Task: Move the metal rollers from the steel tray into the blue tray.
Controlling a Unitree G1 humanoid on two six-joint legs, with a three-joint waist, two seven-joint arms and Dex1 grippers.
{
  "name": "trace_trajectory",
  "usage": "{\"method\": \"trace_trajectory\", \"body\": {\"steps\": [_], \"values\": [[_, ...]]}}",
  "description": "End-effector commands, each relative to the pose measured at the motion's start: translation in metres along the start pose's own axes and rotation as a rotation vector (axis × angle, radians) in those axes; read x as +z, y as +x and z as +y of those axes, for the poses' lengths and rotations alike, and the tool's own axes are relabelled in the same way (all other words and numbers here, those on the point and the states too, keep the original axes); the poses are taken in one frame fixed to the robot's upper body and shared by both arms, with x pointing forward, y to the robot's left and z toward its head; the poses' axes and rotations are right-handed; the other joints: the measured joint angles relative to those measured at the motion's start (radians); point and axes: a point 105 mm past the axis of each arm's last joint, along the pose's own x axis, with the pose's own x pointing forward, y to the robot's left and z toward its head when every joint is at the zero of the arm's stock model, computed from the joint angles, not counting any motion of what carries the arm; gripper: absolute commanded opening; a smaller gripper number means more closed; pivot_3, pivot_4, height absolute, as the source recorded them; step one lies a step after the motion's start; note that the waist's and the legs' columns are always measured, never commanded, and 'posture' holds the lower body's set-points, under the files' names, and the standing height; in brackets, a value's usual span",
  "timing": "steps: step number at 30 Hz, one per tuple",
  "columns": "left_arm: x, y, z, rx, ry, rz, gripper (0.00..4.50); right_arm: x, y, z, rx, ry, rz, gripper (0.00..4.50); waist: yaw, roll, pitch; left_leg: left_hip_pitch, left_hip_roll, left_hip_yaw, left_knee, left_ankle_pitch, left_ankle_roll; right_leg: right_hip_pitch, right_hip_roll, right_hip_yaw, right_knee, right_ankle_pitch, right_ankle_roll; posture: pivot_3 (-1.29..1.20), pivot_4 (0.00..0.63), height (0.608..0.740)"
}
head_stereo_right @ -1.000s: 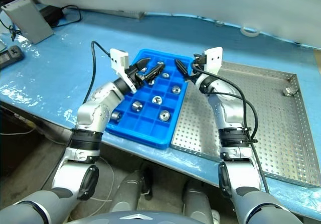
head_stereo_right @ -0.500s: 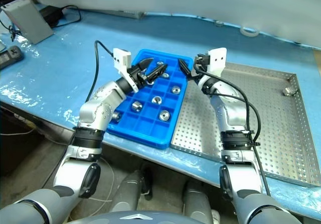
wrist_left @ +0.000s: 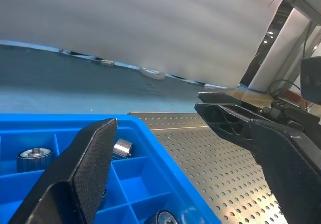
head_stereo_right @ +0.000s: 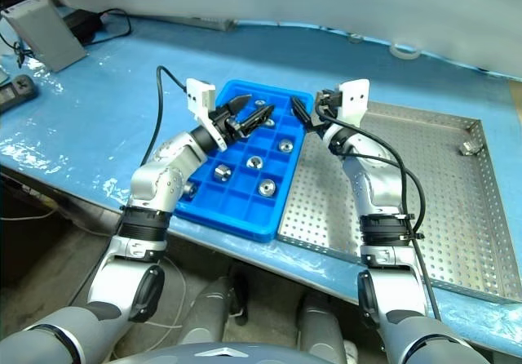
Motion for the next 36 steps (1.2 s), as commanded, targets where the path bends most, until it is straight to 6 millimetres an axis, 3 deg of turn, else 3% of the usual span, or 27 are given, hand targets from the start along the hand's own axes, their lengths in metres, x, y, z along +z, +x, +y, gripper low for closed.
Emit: {"method": "trace_trajectory", "body": {"steps": [1,10,15,26,32,36], "values": [[0.014,0.003,-0.006,-0.027,0.018,-0.044,4.49,0.019,0.0,0.001,0.003,-0.026,-0.06,4.5,-0.001,0.0,0.0,0.0,0.0,0.0,0.0,0.0,0.0,0.0,0.0,0.0,0.0,0.0,0.0,-0.02,0.15,0.74],[0.012,0.007,-0.008,-0.042,0.008,-0.038,4.49,0.016,-0.009,-0.006,-0.026,-0.034,-0.049,4.5,-0.011,0.0,0.0,0.0,0.0,0.0,0.0,0.0,0.0,0.0,0.0,0.0,0.0,0.0,0.0,-0.05,0.15,0.74],[0.012,0.006,-0.005,-0.041,0.02,-0.031,4.49,0.014,-0.022,-0.02,-0.057,-0.073,-0.017,4.5,-0.018,0.0,0.0,0.0,0.0,0.0,0.0,0.0,0.0,0.0,0.0,0.0,0.0,0.0,0.0,-0.07,0.15,0.74],[0.022,-0.008,0.022,0.014,0.058,-0.019,4.49,0.022,-0.052,-0.073,-0.206,-0.178,0.021,4.5,-0.024,0.0,0.0,0.001,0.0,0.0,0.0,0.0,0.0,0.001,0.0,0.0,0.0,0.0,0.0,-0.09,0.15,0.74],[0.02,0.006,0.006,-0.029,0.033,-0.038,4.49,0.033,-0.055,-0.116,-0.443,-0.264,0.017,4.5,-0.023,0.0,0.0,0.001,0.0,0.001,0.001,0.0,0.002,0.002,0.0,0.001,0.0,0.0,-0.001,-0.1,0.15,0.74],[0.018,0.009,0.002,-0.038,0.03,-0.034,4.49,0.033,-0.068,-0.151,-0.669,-0.32,0.051,4.5,-0.024,0.0,0.0,0.002,0.0,0.001,0.001,0.001,0.002,0.002,0.0,0.001,0.0,0.001,-0.001,-0.1,0.15,0.74]]}}
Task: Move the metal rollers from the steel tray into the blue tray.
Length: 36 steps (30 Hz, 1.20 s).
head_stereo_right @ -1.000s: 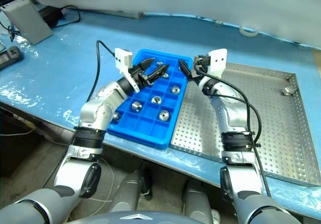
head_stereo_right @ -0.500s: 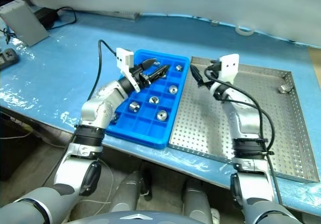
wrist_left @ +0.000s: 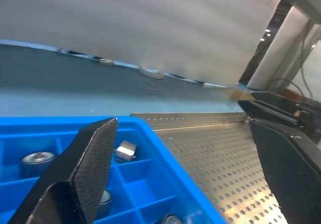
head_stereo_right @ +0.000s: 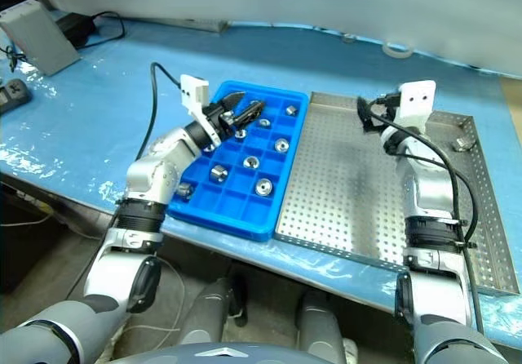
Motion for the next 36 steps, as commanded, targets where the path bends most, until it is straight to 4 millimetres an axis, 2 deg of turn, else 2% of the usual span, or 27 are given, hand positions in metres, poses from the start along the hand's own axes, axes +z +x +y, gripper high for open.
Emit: {"method": "trace_trajectory", "body": {"steps": [1,6,10,17,24,36], "values": [[0.015,0.004,-0.006,-0.024,0.04,-0.036,4.49,0.006,0.001,-0.045,-0.234,-0.052,-0.015,4.5,-0.001,0.0,0.0,0.0,0.0,0.0,0.0,0.0,0.0,0.0,0.0,0.0,0.0,0.0,0.0,-0.1,0.15,0.74],[0.013,0.003,-0.006,-0.024,0.038,-0.027,4.49,-0.019,-0.004,-0.075,-0.403,-0.094,0.094,4.5,-0.008,0.0,0.0,-0.001,0.0,0.0,0.0,0.0,0.0,0.0,0.0,0.0,0.0,0.0,0.0,-0.1,0.15,0.74],[0.012,0.004,-0.008,-0.028,0.036,-0.027,4.49,-0.041,-0.019,-0.095,-0.459,-0.124,0.185,4.5,-0.015,0.0,0.0,-0.001,0.0,0.0,0.0,-0.001,0.001,0.0,0.0,0.0,0.0,0.0,0.0,-0.09,0.15,0.74],[0.009,0.005,-0.012,-0.042,0.028,-0.02,4.49,-0.048,-0.041,-0.121,-0.506,-0.142,0.216,4.5,-0.025,0.0,0.0,0.0,0.0,0.0,0.0,-0.001,0.001,0.001,0.0,0.0,0.0,0.0,0.0,-0.1,0.15,0.74],[0.007,0.009,-0.016,-0.058,0.019,-0.021,4.49,-0.05,-0.045,-0.124,-0.511,-0.142,0.223,4.5,-0.029,0.0,0.0,0.003,0.0,0.0,0.0,-0.001,0.001,0.003,0.0,0.0,0.0,0.0,0.0,-0.12,0.15,0.74],[0.006,0.008,-0.015,-0.059,0.017,-0.014,4.49,-0.036,-0.039,-0.099,-0.418,-0.055,0.136,4.5,-0.027,0.0,0.0,0.003,0.0,0.001,0.0,-0.001,0.001,0.003,0.0,0.001,0.0,0.0,0.0,-0.13,0.15,0.74]]}}
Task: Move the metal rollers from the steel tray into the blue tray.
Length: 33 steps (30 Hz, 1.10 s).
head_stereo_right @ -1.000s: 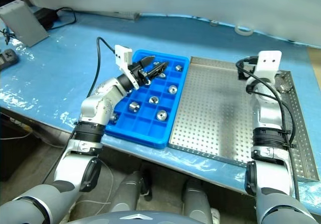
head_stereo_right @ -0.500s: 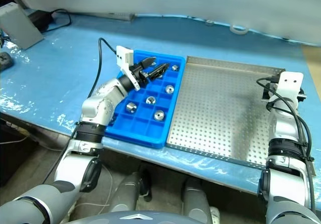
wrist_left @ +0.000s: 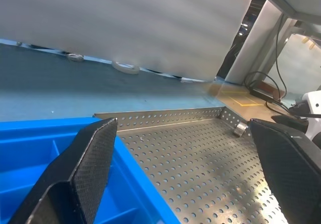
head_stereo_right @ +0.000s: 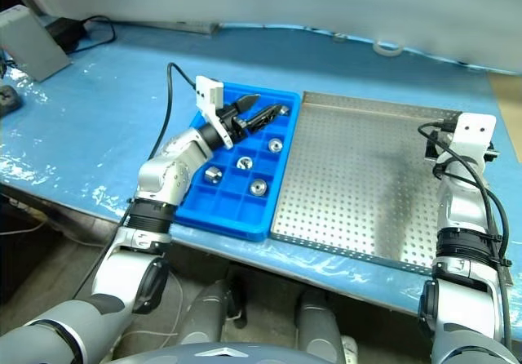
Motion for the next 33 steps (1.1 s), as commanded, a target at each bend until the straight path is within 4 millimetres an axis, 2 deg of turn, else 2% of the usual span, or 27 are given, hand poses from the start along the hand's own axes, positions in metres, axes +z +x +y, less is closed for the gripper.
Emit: {"method": "trace_trajectory", "body": {"steps": [1,14,24,33], "values": [[0.013,0.001,-0.004,-0.021,0.032,-0.029,4.49,0.014,-0.004,-0.002,0.01,0.011,-0.057,4.5,0.001,0.0,0.0,0.0,0.0,0.0,0.0,0.0,0.0,0.0,0.0,0.0,0.0,0.0,0.0,-0.13,0.15,0.74],[0.014,0.0,-0.002,-0.015,0.04,-0.025,4.49,0.01,-0.005,0.004,0.015,-0.002,-0.047,4.5,0.0,0.0,0.0,0.0,0.0,0.0,0.0,0.0,0.0,0.0,0.0,0.0,-0.001,0.0,0.0,-0.13,0.15,0.74],[0.013,-0.001,-0.002,-0.011,0.038,-0.023,4.49,0.004,-0.005,-0.003,0.015,-0.039,-0.029,4.5,0.0,0.0,0.0,0.0,0.0,0.0,0.0,0.0,0.0,0.0,0.0,0.0,-0.001,0.0,0.0,-0.12,0.15,0.74],[0.013,-0.001,-0.002,-0.009,0.038,-0.026,4.49,0.005,-0.005,0.002,0.024,-0.025,-0.032,4.5,0.0,0.0,0.0,0.0,0.0,0.0,0.0,0.0,0.0,0.0,0.0,0.0,-0.001,0.0,0.0,-0.12,0.15,0.74]]}}
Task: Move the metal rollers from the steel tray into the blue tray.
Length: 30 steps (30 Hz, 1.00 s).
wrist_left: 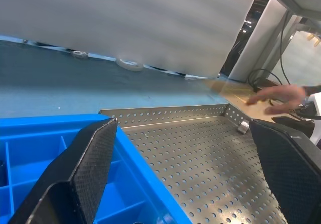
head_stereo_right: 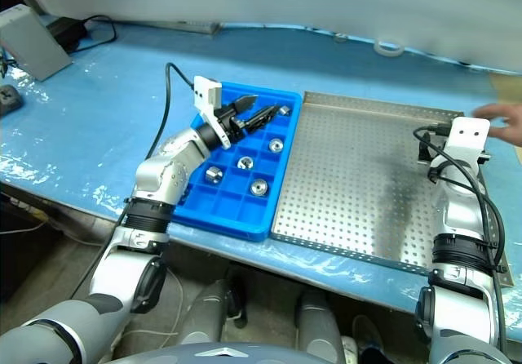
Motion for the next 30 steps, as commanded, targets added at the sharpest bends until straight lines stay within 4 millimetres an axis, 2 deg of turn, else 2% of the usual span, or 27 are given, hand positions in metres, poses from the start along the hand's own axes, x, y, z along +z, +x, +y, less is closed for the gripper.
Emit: {"method": "trace_trajectory", "body": {"steps": [1,12,23,26,30], "values": [[0.014,0.001,-0.006,-0.021,0.035,-0.039,4.49,0.015,-0.001,-0.003,-0.009,-0.006,-0.053,4.5,0.0,0.0,0.0,0.0,0.0,0.0,0.0,0.0,0.0,0.0,0.0,0.0,0.0,0.0,0.0,-0.12,0.15,0.74],[0.012,0.002,-0.007,-0.026,0.028,-0.038,4.49,0.014,-0.002,-0.002,-0.005,-0.005,-0.051,4.5,0.0,0.0,0.0,0.0,0.0,0.0,0.0,0.0,0.0,0.0,0.0,0.0,0.0,0.0,0.0,-0.13,0.15,0.74],[0.011,0.001,-0.006,-0.021,0.026,-0.034,4.49,0.011,-0.003,0.012,0.034,-0.005,-0.039,4.5,-0.001,0.0,0.0,0.0,0.0,0.0,0.0,0.0,0.0,0.0,0.0,0.0,0.0,0.0,0.0,-0.13,0.15,0.74],[0.011,0.001,-0.006,-0.019,0.026,-0.033,4.49,0.012,-0.004,0.019,0.056,0.001,-0.039,4.5,-0.001,0.0,0.0,0.0,0.0,0.0,0.0,0.0,0.0,0.0,0.0,0.0,0.0,0.0,0.0,-0.13,0.15,0.74],[0.011,0.001,-0.006,-0.017,0.026,-0.034,4.49,0.016,-0.009,0.041,0.187,0.006,-0.046,4.5,-0.001,0.0,0.0,0.0,0.0,0.0,-0.001,0.0,0.0,0.0,0.0,0.0,0.0,0.0,0.0,-0.12,0.15,0.74]]}}
